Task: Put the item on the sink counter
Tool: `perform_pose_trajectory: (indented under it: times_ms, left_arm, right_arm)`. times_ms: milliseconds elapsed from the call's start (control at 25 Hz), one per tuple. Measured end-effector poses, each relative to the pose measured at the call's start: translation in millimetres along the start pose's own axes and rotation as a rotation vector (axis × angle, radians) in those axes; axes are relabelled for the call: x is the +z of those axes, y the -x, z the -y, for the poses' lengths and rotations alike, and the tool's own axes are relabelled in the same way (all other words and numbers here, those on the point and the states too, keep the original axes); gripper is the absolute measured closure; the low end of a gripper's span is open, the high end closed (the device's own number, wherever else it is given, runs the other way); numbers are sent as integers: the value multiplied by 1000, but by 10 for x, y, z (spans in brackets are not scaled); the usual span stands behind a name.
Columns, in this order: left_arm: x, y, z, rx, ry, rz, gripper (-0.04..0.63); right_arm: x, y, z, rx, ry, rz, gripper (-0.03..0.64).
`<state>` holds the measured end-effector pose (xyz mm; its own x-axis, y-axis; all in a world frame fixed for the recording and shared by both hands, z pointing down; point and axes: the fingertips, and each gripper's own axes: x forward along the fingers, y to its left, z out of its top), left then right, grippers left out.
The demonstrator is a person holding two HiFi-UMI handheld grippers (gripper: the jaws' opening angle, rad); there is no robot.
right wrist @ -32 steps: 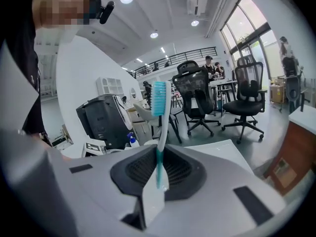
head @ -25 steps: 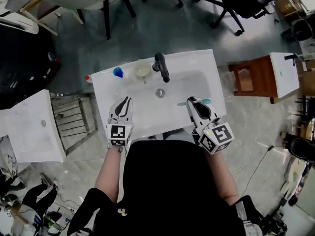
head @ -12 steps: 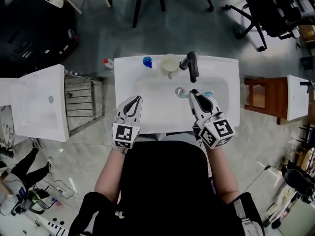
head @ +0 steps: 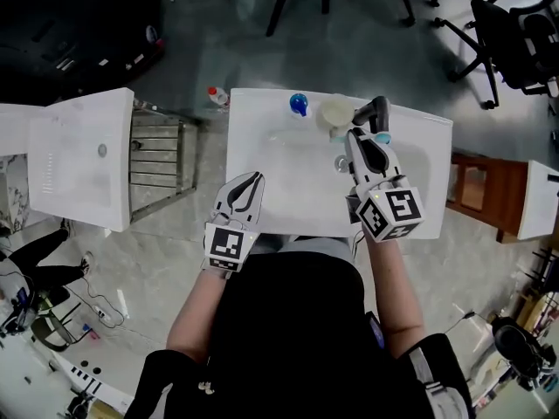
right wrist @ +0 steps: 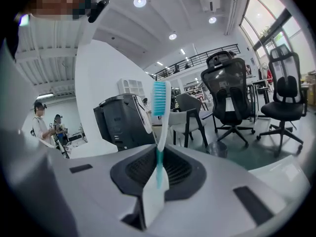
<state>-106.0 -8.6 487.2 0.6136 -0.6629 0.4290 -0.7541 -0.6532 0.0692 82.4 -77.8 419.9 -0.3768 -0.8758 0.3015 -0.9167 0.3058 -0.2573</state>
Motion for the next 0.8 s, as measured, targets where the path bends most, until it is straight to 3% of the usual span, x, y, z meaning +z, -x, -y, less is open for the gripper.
perform_pose_trajectory:
  times_ms: [480,800]
  left_arm:
    - [-175,145,-81,20,11,-36,565]
    - [-305,246,-119,56,27,-59,563]
  right_arm:
    - [-65,-461,141,-126,87,9,563]
    - [-305,-650,317,-172,143,-63,563]
